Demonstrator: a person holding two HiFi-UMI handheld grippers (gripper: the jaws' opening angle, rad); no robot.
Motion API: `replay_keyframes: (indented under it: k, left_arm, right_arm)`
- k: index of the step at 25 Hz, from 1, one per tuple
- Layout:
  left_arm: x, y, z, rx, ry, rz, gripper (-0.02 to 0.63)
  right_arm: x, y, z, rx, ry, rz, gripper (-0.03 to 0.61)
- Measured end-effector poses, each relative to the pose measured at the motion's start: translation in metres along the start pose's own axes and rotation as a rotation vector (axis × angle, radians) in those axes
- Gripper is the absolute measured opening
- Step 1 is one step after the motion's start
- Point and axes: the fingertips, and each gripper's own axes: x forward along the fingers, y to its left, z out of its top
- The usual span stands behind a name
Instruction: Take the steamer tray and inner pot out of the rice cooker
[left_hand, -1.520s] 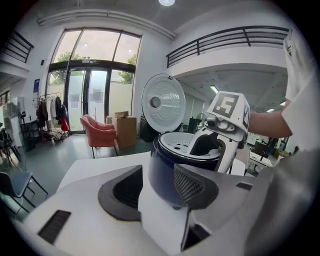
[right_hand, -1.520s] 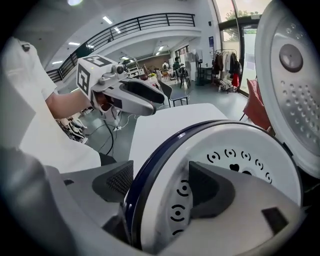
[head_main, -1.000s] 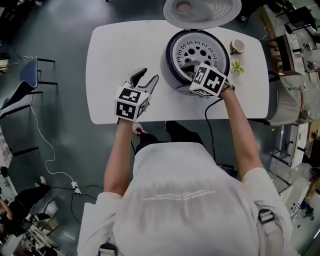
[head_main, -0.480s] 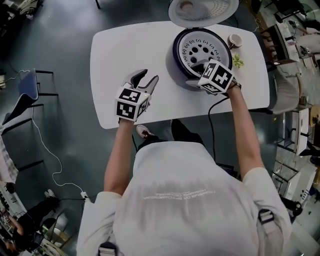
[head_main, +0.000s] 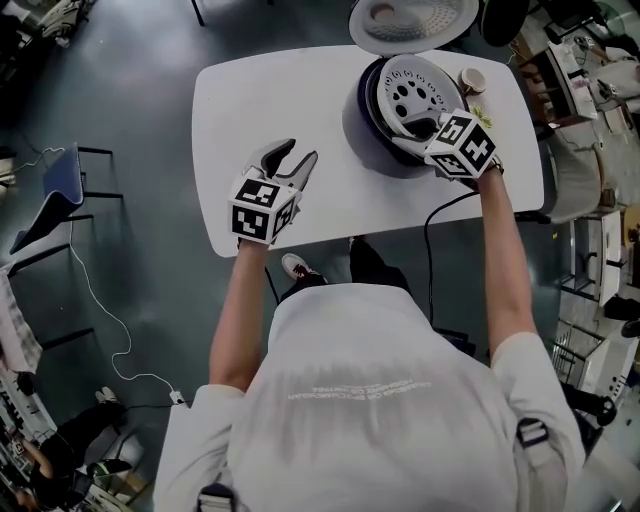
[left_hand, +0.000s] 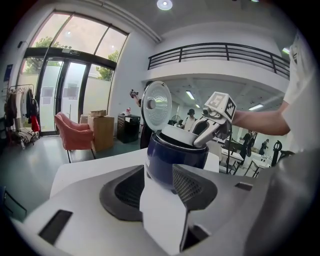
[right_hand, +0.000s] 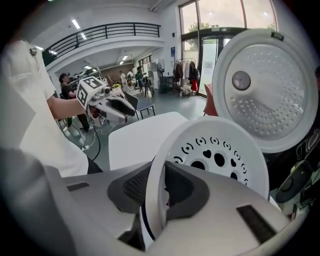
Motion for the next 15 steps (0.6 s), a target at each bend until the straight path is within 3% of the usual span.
replay_keyframes:
  k: [8,15]
  left_arm:
    - [-0.011,-0.002,-0.001,0.016,-0.017,-0.005,0.189]
    - [-0.035,0.010,0.001,0.025,-0.053,0.037,0.189]
  right_arm:
    - [-0.011,0.012,0.026,-0.049,-0.070,-0.044,0.060]
    - [-0.019,0.019,0.036,-0.098,-0.081,-0.164,0.063]
